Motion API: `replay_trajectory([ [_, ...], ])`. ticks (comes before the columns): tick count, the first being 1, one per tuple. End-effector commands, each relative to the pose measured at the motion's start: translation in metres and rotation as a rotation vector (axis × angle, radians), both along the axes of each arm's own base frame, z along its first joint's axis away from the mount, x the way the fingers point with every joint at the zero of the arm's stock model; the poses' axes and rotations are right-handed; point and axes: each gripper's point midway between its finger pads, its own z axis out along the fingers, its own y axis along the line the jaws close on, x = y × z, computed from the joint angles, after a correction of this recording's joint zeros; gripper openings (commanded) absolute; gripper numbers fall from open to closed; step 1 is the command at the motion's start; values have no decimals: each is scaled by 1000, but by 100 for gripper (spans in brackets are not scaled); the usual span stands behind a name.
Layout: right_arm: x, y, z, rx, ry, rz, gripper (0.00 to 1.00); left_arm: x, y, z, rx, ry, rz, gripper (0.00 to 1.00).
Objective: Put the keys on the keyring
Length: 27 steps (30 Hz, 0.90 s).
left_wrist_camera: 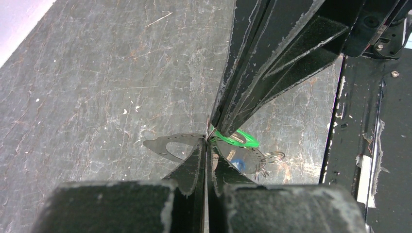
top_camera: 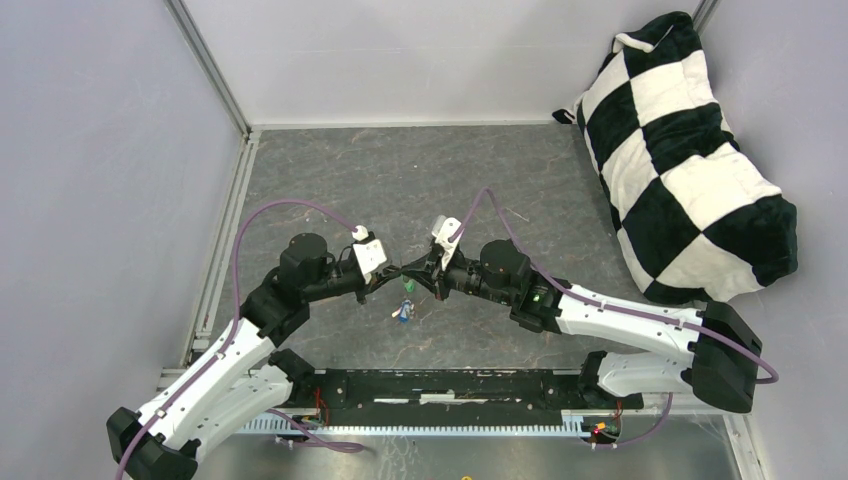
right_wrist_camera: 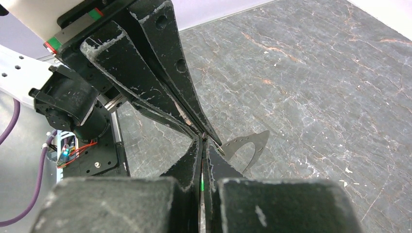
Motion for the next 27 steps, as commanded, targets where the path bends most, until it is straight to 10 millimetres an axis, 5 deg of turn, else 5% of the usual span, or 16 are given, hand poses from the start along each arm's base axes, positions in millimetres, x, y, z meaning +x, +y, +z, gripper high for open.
replay_trajectory([
  [1, 1, 3, 13, 49, -14, -12, 0, 6, -4, 36, -53, -124, -8, 2],
  [27, 17, -15, 11, 113, 66, -170, 0, -1, -4, 39, -67, -158, -37, 2],
])
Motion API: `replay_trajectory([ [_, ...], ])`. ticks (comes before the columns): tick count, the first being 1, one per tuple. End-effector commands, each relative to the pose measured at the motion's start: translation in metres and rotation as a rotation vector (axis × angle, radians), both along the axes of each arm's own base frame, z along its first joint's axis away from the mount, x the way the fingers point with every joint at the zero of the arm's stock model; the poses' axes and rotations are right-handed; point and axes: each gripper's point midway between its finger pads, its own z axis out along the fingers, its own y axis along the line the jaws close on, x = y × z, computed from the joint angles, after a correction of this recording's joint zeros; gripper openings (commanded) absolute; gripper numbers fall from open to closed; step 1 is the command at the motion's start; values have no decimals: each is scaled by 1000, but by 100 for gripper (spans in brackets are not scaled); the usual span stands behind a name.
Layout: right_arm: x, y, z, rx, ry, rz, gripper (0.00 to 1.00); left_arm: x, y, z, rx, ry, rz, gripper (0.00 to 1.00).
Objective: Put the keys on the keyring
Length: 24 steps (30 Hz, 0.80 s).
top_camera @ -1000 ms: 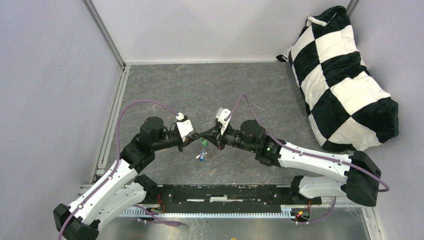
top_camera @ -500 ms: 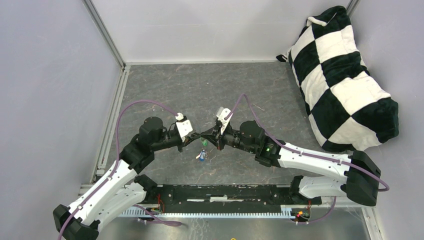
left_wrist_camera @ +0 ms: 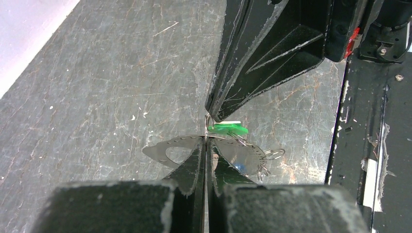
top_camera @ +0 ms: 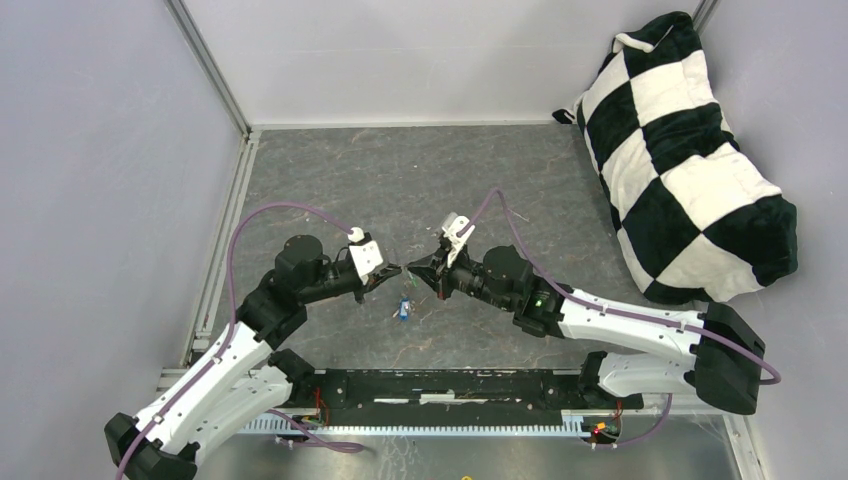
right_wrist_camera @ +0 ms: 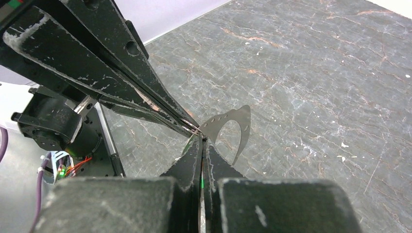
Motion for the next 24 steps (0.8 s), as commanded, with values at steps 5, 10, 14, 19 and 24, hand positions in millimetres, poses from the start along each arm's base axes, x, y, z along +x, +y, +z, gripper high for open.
replay_trajectory([
  [5, 2, -2, 20, 101, 0, -29, 0, -2, -5, 29, -51, -122, -49, 2],
  [10, 2, -4, 20, 123, 13, -32, 0, -5, -5, 29, -51, -133, -61, 2],
  [14, 2, -7, 23, 153, 24, -32, 0, -6, -5, 30, -55, -139, -62, 2],
  [19, 1, -11, 27, 192, 37, -19, 0, -11, -6, 36, -84, -160, -84, 2],
  [24, -1, -15, 29, 234, 54, 8, 0, -17, -8, 44, -110, -192, -116, 2],
])
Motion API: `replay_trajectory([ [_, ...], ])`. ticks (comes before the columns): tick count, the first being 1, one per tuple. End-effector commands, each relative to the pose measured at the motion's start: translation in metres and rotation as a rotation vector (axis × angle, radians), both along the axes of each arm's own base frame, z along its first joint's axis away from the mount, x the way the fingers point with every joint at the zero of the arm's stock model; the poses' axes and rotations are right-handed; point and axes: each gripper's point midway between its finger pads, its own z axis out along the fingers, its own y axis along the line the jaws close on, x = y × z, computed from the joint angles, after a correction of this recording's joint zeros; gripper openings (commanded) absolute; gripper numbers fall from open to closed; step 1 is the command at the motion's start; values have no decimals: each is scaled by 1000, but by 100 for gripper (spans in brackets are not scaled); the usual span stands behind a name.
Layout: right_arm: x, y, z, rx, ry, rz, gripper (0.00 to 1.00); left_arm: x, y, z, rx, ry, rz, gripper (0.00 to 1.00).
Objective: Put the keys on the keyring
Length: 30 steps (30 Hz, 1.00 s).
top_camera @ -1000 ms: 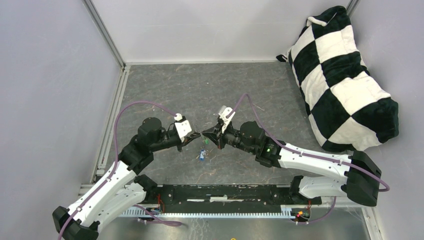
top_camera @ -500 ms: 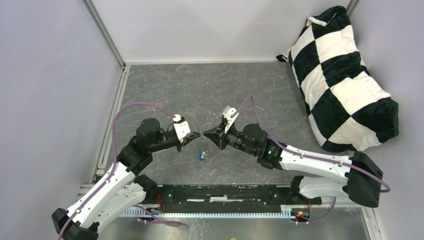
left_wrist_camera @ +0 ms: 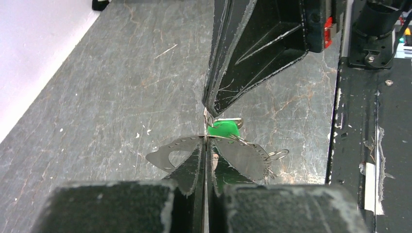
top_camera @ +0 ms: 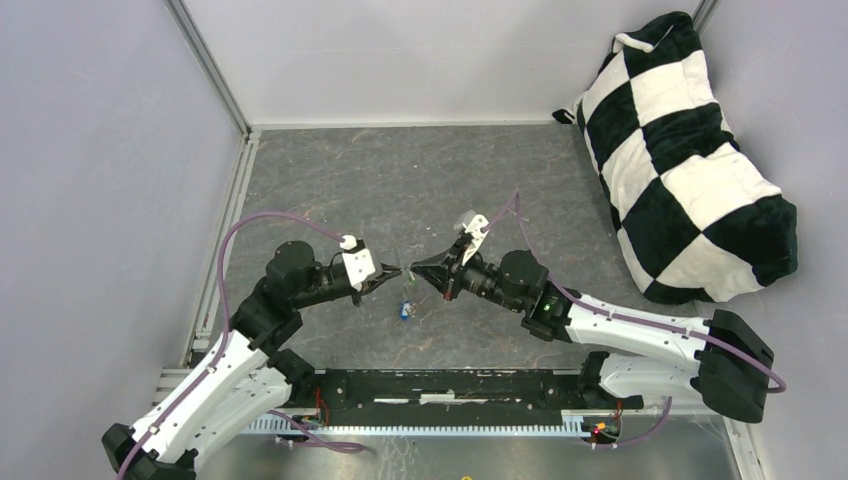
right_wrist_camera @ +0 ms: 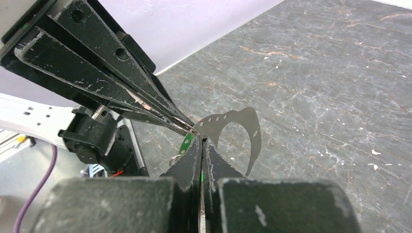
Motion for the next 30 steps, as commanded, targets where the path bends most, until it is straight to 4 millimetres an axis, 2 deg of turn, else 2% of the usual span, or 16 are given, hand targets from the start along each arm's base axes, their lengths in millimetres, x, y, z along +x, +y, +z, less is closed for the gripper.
replay_trajectory([
  [1, 4, -9, 19, 89, -11, -6, 0, -8, -7, 31, -72, -125, -74, 2],
  [16, 3, -17, 14, 121, 19, 15, 0, -11, -10, 49, -146, -156, -82, 2],
  [18, 1, -16, 18, 131, 13, 36, 0, -13, -12, 51, -154, -151, -96, 2],
  [21, -4, -12, 27, 132, -12, 87, 0, -17, -16, 65, -185, -184, -135, 2],
  [24, -8, -13, 41, 135, -55, 117, 8, -19, -20, 77, -199, -198, -170, 2],
  [30, -15, -24, 69, 111, -159, 162, 31, -27, -29, 97, -223, -194, -249, 2],
])
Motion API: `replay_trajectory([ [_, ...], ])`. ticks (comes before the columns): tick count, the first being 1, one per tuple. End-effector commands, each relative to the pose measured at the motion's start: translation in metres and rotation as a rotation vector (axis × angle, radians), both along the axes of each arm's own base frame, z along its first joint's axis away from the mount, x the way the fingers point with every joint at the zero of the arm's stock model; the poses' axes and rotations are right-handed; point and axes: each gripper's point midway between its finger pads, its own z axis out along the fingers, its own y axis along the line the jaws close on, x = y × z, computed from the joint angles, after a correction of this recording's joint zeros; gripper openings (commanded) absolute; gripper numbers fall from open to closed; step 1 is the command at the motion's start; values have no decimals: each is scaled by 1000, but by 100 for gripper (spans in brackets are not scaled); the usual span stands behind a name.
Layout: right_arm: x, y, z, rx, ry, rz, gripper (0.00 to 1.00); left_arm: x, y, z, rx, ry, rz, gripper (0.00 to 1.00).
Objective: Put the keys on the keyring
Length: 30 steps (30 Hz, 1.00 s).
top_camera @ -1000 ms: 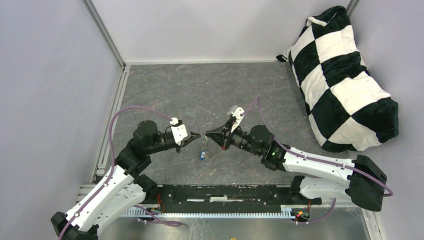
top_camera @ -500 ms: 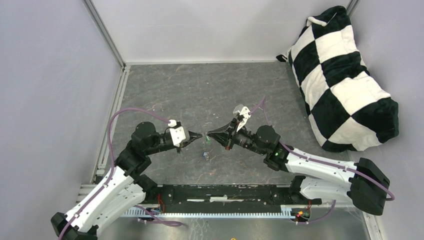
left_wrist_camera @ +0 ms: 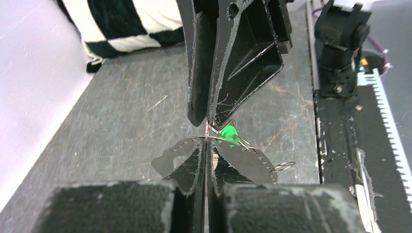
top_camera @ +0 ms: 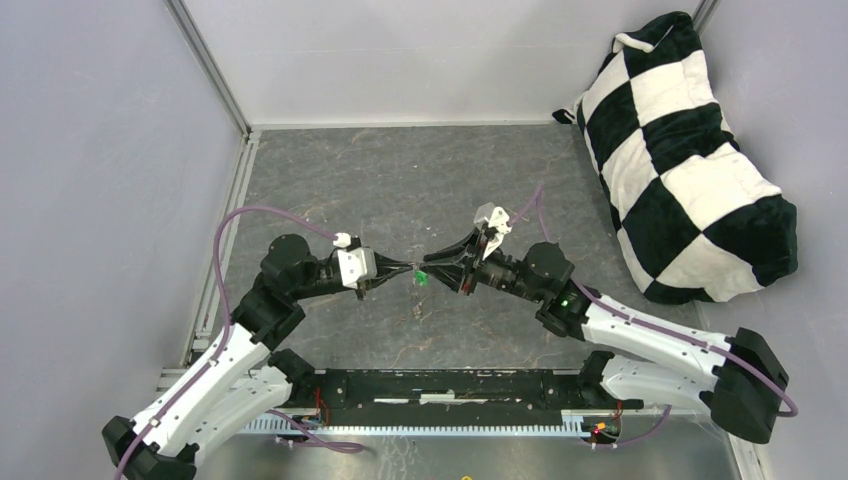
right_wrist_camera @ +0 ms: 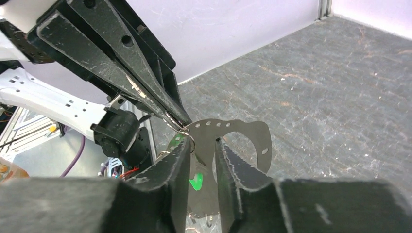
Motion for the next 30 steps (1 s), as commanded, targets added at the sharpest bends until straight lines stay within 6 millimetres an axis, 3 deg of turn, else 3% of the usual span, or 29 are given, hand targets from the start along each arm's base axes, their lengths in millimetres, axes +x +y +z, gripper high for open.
replay_trajectory([
  [1, -7, -7, 49, 20, -144, 42, 34, -16, -9, 62, -121, -98, -109, 2],
  [6, -13, -15, 70, -24, -235, 65, 50, -23, -14, 70, -135, -59, -166, 2],
  [13, -26, -18, 95, -95, -362, 150, 61, -33, -19, 77, -138, 1, -232, 2],
  [21, -42, -20, 107, -143, -448, 252, 61, -37, -20, 82, -149, 57, -254, 2],
  [30, -41, -9, 107, -152, -453, 302, 49, -42, -23, 86, -159, 116, -289, 2],
])
